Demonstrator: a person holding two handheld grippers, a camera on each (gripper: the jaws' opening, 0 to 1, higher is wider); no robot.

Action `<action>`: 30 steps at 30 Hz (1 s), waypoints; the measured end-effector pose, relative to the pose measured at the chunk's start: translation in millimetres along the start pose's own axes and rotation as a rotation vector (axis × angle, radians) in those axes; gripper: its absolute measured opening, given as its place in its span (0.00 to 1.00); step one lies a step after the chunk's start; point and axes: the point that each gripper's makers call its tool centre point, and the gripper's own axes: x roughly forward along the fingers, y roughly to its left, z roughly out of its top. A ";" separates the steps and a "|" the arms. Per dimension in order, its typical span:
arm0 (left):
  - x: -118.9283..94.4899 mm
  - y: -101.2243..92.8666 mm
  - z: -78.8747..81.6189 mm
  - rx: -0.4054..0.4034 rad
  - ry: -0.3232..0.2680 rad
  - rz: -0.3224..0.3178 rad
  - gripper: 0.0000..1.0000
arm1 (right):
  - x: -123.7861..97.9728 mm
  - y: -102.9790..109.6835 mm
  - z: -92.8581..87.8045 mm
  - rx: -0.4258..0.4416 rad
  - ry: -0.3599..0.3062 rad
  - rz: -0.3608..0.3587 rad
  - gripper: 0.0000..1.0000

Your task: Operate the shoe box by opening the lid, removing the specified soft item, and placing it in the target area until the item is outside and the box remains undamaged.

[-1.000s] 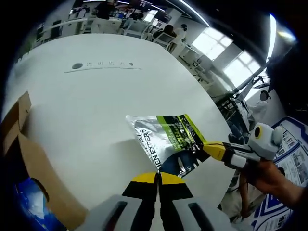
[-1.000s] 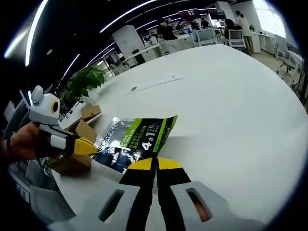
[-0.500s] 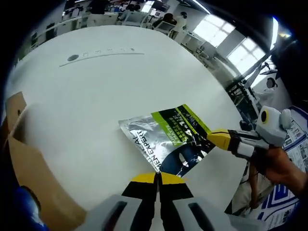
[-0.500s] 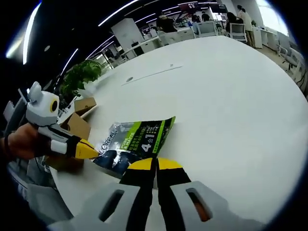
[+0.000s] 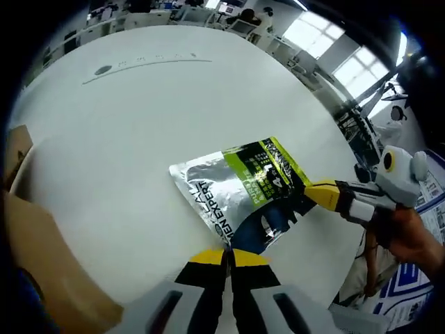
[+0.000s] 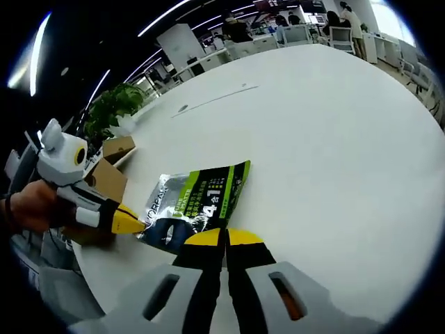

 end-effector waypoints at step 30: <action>-23.1 6.1 5.8 0.043 -0.066 0.035 0.09 | -25.4 -5.4 14.4 -0.060 -0.006 -0.065 0.05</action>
